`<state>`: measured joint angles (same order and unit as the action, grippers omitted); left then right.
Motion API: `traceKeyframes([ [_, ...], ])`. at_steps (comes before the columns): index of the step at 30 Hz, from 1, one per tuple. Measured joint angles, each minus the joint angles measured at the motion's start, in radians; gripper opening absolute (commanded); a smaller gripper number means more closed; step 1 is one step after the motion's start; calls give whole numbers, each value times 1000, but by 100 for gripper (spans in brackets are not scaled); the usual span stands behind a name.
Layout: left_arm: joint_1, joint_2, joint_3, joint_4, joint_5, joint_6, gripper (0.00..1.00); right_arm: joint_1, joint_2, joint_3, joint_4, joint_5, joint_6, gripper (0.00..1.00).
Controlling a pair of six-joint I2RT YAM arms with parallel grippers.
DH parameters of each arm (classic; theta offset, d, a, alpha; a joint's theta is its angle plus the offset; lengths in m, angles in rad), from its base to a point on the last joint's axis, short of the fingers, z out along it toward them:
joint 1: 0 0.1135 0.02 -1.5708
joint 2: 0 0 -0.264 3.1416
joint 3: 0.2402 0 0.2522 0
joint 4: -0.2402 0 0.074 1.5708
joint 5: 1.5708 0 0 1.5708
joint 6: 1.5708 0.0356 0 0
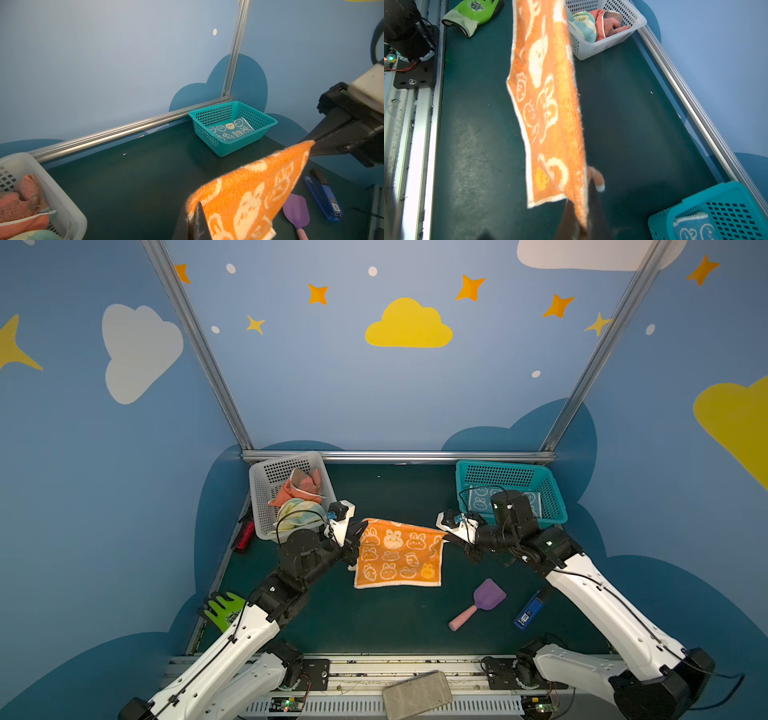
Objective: Fold and stack the towels
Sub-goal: 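Lift the folded towel's edge with both grippers and fold it again, then lay the folded edge down with both grippers and release the orange towel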
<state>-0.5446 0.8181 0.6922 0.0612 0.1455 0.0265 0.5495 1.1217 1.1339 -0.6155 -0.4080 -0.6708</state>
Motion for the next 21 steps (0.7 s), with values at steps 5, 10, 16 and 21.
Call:
traceKeyframes([
  [5, 6, 135, -4, 14, -26, -47, 4, -34, 80, -14, 27, -3, 18, 0],
  [10, 53, 358, 4, 50, -11, -84, 4, -92, 322, 22, 50, -2, 17, 0],
  [16, 129, 628, 100, 100, 7, -110, 4, -98, 626, 296, -42, 82, 29, 0],
  [21, 164, 775, 188, 139, 5, -110, 4, -98, 790, 443, -51, 174, 20, 0],
])
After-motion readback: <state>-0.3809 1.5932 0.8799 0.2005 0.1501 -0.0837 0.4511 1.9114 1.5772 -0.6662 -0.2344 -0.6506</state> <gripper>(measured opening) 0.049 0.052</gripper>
